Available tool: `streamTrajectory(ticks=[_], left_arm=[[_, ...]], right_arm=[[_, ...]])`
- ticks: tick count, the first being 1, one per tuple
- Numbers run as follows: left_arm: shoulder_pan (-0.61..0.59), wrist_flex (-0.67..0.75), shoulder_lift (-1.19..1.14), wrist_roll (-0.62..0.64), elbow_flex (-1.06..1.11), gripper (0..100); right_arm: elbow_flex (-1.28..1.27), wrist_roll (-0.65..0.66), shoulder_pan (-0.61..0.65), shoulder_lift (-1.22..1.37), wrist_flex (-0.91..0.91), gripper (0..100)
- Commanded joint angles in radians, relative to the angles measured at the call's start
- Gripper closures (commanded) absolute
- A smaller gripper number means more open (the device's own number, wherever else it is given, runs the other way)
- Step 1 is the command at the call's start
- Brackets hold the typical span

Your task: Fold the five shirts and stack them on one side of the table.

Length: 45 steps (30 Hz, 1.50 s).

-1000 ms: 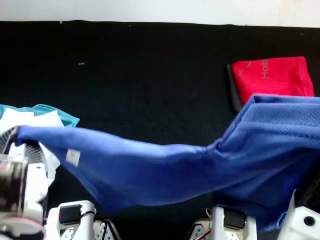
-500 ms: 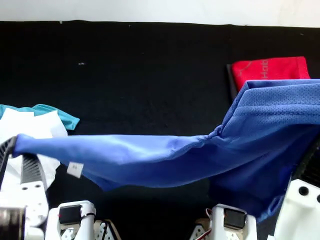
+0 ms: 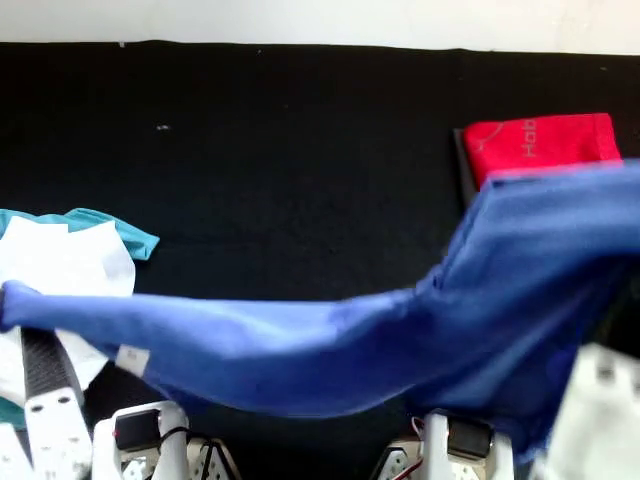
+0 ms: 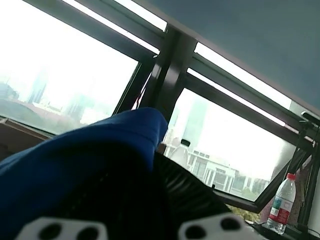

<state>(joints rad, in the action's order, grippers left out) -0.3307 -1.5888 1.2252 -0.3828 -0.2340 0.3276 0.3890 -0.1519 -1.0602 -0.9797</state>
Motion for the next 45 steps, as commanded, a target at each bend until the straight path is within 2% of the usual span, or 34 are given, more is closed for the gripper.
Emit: streamTrajectory(ticks=[1, 6, 10, 15, 25, 34, 45], left_arm=[[-0.013, 0.060, -0.085, -0.002, 0.116, 99], [-0.013, 0.198, -0.225, -0.002, 0.329, 99], [-0.013, 0.331, -0.392, -0.003, 0.410, 99], [-0.013, 0.408, -0.628, -0.005, 0.335, 99], [-0.013, 0.404, -0.981, -0.005, 0.019, 99], [-0.012, 0.350, -1.191, -0.005, 0.012, 99], [0.008, 0.348, -1.374, -0.003, 0.008, 99]], right_arm=[[-0.205, 0.006, -0.002, 0.010, 0.113, 99.2], [-0.593, 0.014, 0.027, 0.010, 0.397, 99.2], [-0.846, 0.015, 0.079, 0.015, 0.621, 99.2], [-0.872, 0.015, 0.114, 0.165, 0.782, 99.2], [-0.550, 0.012, 0.116, 0.575, 0.783, 99.2], [-0.549, 0.009, 0.116, 0.769, 0.604, 99.2], [-0.539, 0.012, 0.116, 1.012, 0.599, 99.2]])
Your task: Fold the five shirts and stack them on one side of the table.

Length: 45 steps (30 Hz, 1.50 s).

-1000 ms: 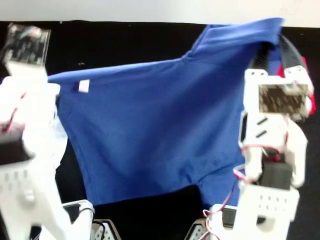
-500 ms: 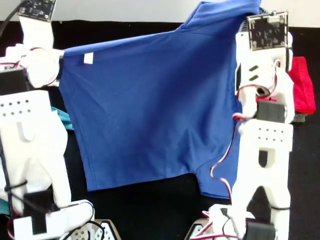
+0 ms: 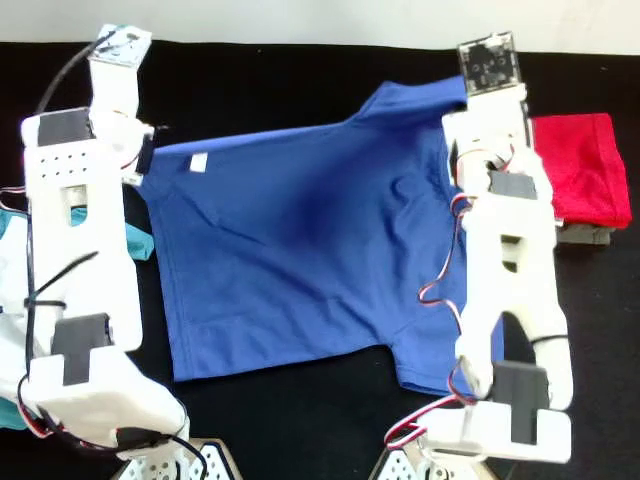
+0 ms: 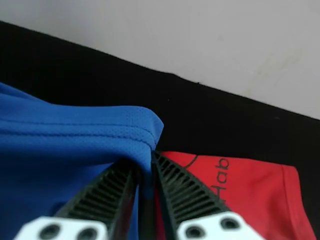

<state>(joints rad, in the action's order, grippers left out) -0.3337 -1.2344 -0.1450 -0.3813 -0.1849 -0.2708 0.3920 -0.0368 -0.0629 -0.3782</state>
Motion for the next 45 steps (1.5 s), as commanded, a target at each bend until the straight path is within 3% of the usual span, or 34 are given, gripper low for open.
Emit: streamTrajectory(ticks=[1, 20, 29, 36, 45], left_arm=[[0.013, -0.009, -0.010, -0.003, -0.038, 99], [0.015, -0.493, 0.122, -0.009, 0.015, 99], [0.018, -0.493, 0.125, -0.015, 0.292, 99], [0.073, -0.396, 0.125, -0.051, 0.417, 99], [0.111, -0.368, 0.125, -0.051, 0.539, 99]], right_arm=[[0.053, 0.008, 0.001, 0.018, -0.004, 99.2], [0.050, 0.009, 0.001, -0.320, -0.682, 99.2], [0.050, 0.009, -0.004, -0.325, -0.940, 99.2], [0.050, 0.009, -0.059, -0.326, -1.064, 99.2], [-0.107, 0.012, -0.153, -0.326, -1.009, 99.2]])
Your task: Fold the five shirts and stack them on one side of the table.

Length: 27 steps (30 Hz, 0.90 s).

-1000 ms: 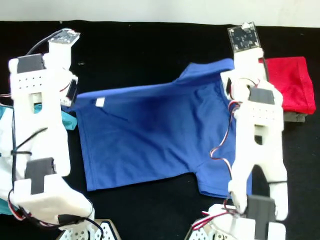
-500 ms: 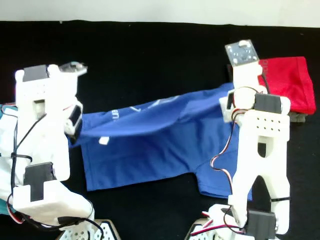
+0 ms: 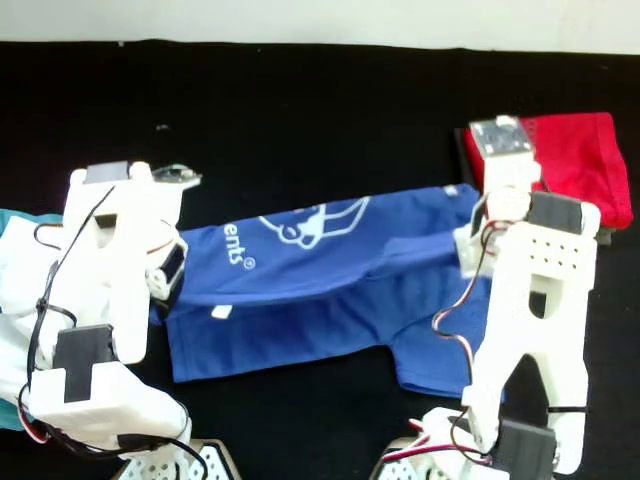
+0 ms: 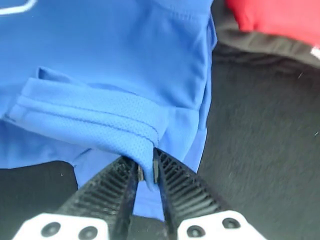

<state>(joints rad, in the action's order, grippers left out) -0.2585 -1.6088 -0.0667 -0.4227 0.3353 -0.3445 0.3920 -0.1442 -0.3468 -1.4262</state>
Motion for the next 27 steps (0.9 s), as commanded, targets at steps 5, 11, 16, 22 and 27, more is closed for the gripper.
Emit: streamTrajectory(ticks=[5, 11, 16, 22, 27], left_arm=[[0.084, 0.052, 0.067, -0.009, 0.134, 99], [0.088, 0.153, 0.317, -0.011, 0.344, 99], [0.162, 0.216, 0.427, -0.006, 0.473, 99], [0.196, 0.287, 0.427, -0.005, 0.533, 99], [0.196, 0.252, 0.427, -0.008, 0.542, 99]], right_arm=[[-0.105, 0.086, -0.119, -0.042, 0.053, 99.2], [-0.151, 0.118, -0.156, -0.044, 0.047, 99.2], [-0.186, 0.184, -0.159, -0.053, -0.015, 99.2], [-0.193, 0.258, -0.171, -0.160, -0.015, 99.2], [-0.283, 0.264, -0.166, -0.165, -0.012, 99.2]])
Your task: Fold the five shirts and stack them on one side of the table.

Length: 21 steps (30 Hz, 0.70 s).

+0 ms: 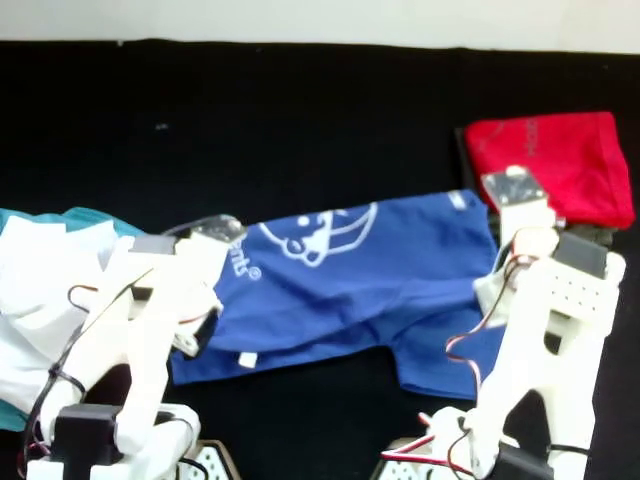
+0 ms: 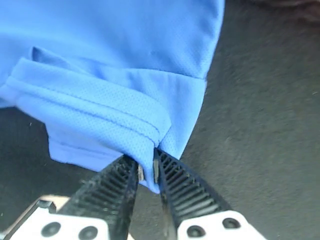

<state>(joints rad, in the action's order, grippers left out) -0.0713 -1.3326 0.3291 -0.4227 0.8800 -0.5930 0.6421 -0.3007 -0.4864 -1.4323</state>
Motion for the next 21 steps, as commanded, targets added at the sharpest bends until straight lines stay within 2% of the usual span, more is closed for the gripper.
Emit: streamTrajectory(ticks=[1, 3, 6, 9, 12, 18, 21], left_arm=[[0.008, -0.037, 0.031, -0.009, -0.005, 99], [0.008, -0.054, 0.031, -0.009, -0.005, 98], [0.007, -0.083, 0.031, -0.009, -0.007, 91], [0.008, -0.115, 0.039, -0.011, -0.008, 84], [0.005, -0.150, 0.041, -0.046, -0.051, 82], [-0.065, -0.296, 0.041, -0.117, -0.306, 82], [-0.110, -0.299, 0.031, -0.114, -0.424, 82]], right_arm=[[-0.062, 0.014, -0.001, -0.025, 0.012, 99.2], [-0.117, 0.014, 0.018, -0.035, 0.053, 99.2], [-0.156, 0.014, 0.042, -0.033, 0.082, 97.8], [-0.156, 0.008, 0.053, -0.038, 0.061, 87.7], [-0.119, 0.012, 0.050, -0.038, -0.008, 78.3], [0.065, 0.012, 0.053, -0.038, -0.199, 79.2], [0.170, 0.008, 0.053, -0.038, -0.277, 79.2]])
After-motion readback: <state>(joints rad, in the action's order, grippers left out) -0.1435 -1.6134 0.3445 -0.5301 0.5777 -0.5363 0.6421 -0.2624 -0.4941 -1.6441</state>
